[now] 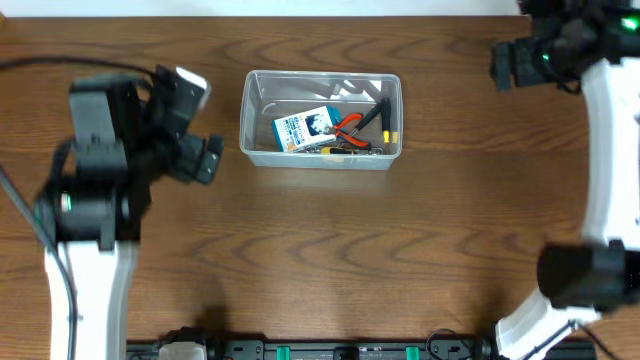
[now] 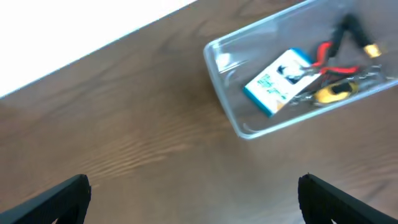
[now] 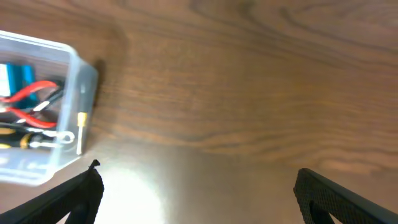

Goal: Pack container

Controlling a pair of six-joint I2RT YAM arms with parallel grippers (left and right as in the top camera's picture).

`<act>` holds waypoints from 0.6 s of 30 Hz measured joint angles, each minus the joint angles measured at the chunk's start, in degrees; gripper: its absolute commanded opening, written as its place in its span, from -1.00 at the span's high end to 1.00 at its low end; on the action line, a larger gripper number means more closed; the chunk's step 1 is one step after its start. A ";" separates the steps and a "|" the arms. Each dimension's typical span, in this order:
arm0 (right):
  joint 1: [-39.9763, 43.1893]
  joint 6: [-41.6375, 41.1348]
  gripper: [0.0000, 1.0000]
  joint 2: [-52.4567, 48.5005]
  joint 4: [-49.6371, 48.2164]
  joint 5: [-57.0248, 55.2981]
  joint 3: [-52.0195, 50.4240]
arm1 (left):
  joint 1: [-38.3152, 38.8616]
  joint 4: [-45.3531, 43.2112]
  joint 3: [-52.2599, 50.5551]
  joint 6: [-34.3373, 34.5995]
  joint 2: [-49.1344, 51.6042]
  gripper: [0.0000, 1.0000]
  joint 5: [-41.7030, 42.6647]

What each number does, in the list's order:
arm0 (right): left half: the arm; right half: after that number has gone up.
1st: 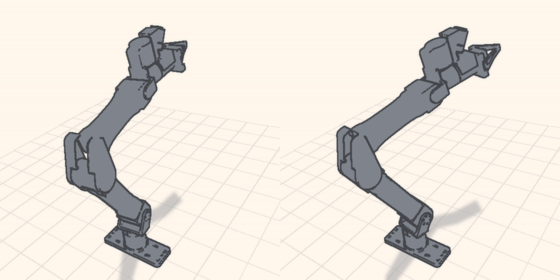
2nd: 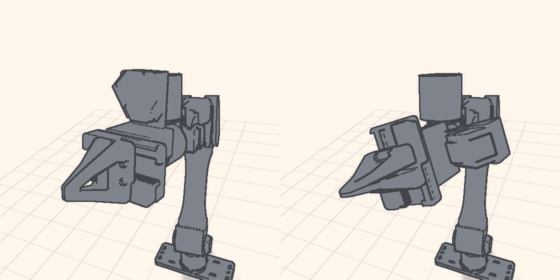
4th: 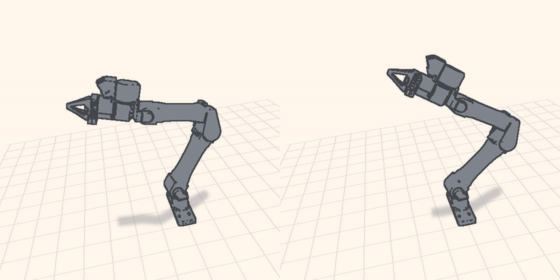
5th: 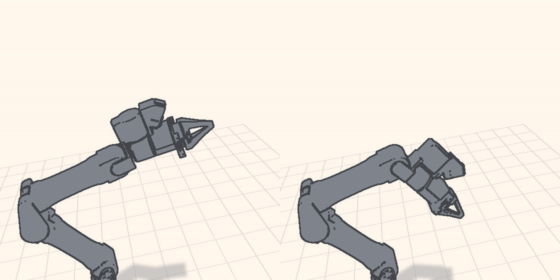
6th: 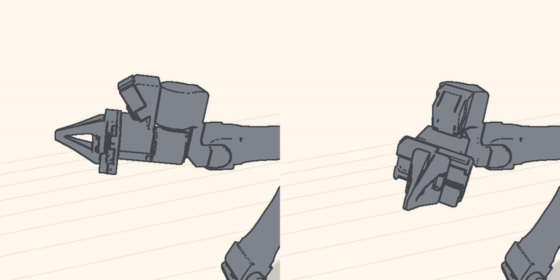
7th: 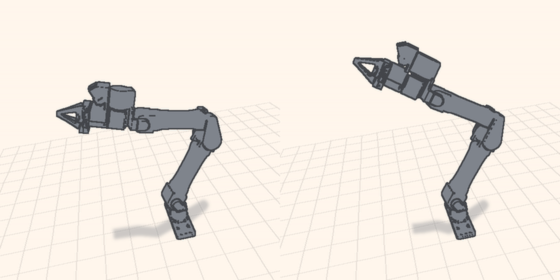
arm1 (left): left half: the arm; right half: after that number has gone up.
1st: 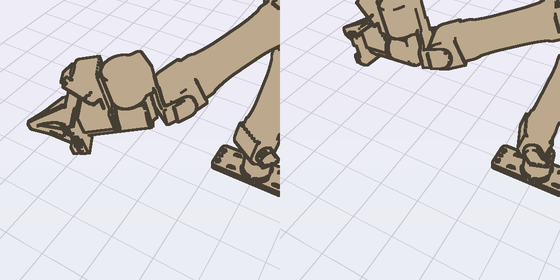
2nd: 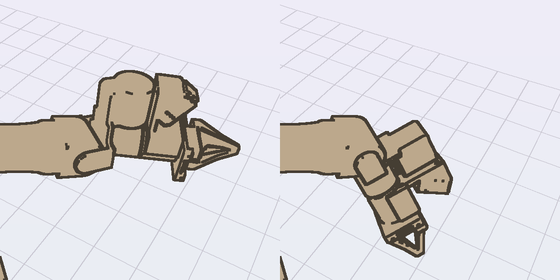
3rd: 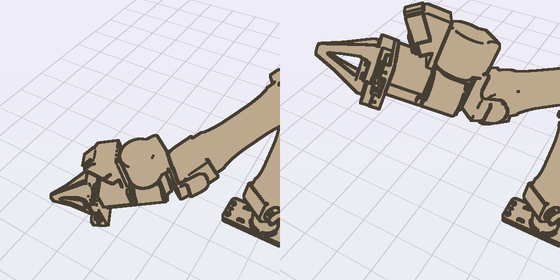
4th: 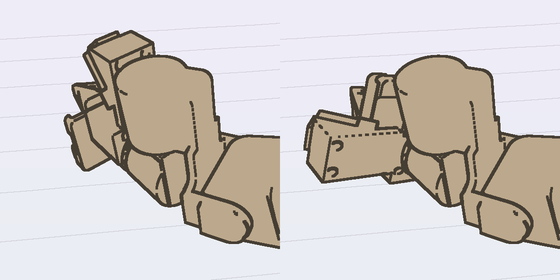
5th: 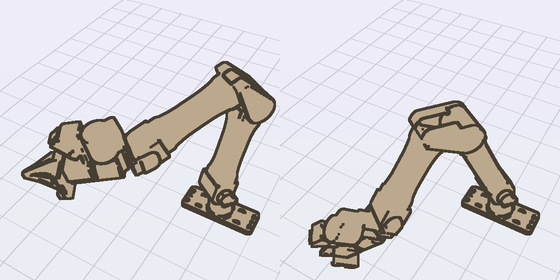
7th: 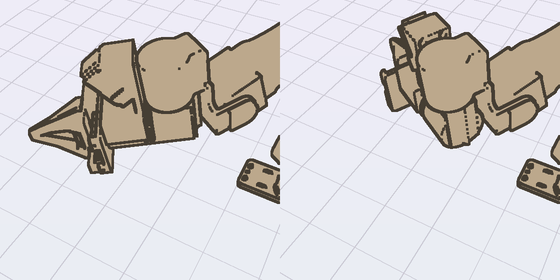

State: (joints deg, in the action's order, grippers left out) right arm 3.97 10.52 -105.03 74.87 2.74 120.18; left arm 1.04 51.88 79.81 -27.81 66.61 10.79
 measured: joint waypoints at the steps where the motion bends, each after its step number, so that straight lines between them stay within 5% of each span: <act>1: -0.04 -0.37 -0.99 1.99 -0.46 -0.09 -1.51 | 0.92 -1.44 -2.27 0.37 -2.40 -0.96 0.00; 8: -3.08 -4.76 -0.98 23.17 -12.13 -2.58 -27.21 | 5.97 -11.63 -22.77 1.07 -20.15 -0.96 -0.48; 18: -16.55 -9.22 -0.99 60.33 -25.33 -6.91 -67.87 | 7.34 -11.63 -40.24 6.75 -44.61 -0.96 -0.74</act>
State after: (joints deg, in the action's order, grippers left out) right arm -12.58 1.30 -44.71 49.54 -4.16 52.31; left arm 8.38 40.25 39.57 -21.06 22.00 10.04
